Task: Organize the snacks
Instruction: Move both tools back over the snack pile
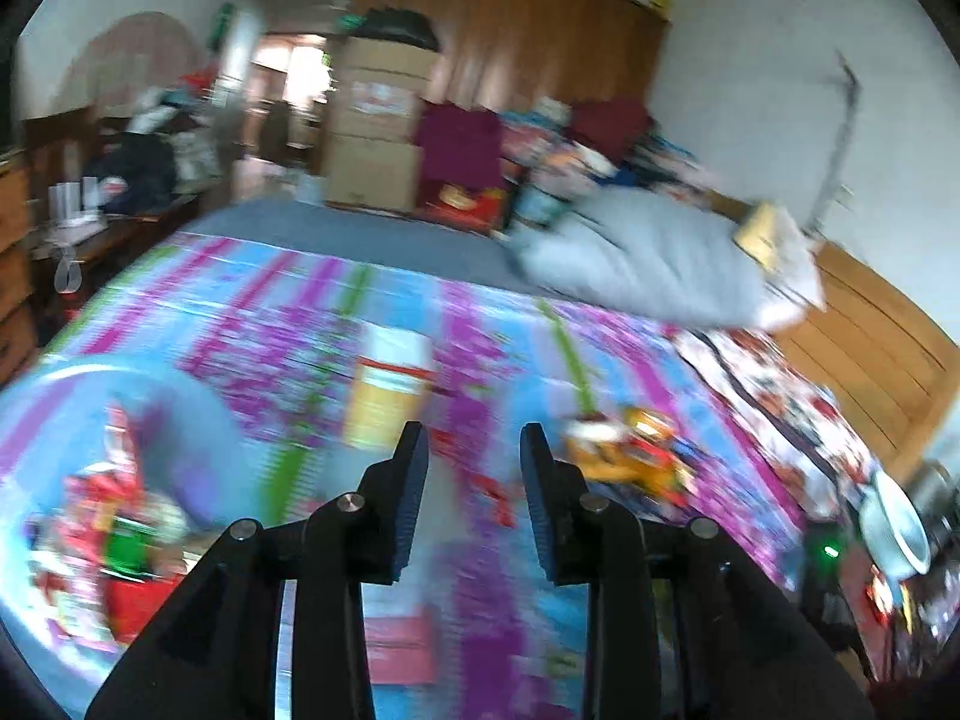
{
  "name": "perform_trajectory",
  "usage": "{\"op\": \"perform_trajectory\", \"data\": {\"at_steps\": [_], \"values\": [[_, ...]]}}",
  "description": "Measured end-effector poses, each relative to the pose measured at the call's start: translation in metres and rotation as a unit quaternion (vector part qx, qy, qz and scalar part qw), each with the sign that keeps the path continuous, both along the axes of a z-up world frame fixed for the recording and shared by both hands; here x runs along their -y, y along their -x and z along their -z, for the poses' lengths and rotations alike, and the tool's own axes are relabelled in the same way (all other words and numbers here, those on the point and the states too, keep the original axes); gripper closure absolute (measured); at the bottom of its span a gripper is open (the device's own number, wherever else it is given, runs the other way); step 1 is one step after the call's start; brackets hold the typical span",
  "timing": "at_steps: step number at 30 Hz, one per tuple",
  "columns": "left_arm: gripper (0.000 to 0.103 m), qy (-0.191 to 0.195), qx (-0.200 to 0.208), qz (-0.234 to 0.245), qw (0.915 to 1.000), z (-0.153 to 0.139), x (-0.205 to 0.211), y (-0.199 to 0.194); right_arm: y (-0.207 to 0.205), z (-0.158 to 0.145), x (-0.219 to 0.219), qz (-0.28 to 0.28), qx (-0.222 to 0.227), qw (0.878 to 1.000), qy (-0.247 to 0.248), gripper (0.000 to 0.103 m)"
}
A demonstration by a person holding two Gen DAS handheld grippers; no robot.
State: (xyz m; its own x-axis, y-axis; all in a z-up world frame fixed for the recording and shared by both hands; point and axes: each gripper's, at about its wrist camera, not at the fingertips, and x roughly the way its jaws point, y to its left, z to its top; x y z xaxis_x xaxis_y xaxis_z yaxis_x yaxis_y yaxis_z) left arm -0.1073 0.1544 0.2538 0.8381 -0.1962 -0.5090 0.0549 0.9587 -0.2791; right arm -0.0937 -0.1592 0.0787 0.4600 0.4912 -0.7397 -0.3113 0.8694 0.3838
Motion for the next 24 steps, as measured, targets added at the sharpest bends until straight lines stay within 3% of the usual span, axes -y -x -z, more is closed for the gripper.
{"op": "perform_trajectory", "data": {"at_steps": [5, 11, 19, 21, 22, 24], "values": [[0.071, -0.016, -0.042, 0.054, 0.9975, 0.030, 0.062, -0.016, -0.019, 0.014, 0.023, 0.010, -0.007, 1.000, -0.015, 0.033], [0.071, -0.011, -0.100, 0.070, 0.9925, 0.072, 0.093, -0.030, -0.061, 0.017, 0.025, 0.009, 0.012, 1.000, -0.011, 0.032], [0.071, -0.010, -0.134, 0.058, 0.9892, 0.102, 0.101, -0.039, -0.145, 0.046, -0.014, -0.001, -0.002, 0.997, 0.079, 0.032], [0.071, -0.013, -0.139, 0.056, 0.9886, 0.106, 0.102, -0.038, -0.157, 0.059, -0.020, -0.005, -0.008, 0.995, 0.100, 0.036], [0.071, -0.014, -0.141, 0.057, 0.9883, 0.108, 0.103, -0.039, -0.158, 0.061, -0.020, -0.005, -0.004, 0.994, 0.110, 0.051], [0.071, -0.017, -0.146, 0.058, 0.9874, 0.112, 0.103, -0.039, -0.152, 0.059, -0.015, -0.012, -0.002, 0.995, 0.097, 0.056]]}}
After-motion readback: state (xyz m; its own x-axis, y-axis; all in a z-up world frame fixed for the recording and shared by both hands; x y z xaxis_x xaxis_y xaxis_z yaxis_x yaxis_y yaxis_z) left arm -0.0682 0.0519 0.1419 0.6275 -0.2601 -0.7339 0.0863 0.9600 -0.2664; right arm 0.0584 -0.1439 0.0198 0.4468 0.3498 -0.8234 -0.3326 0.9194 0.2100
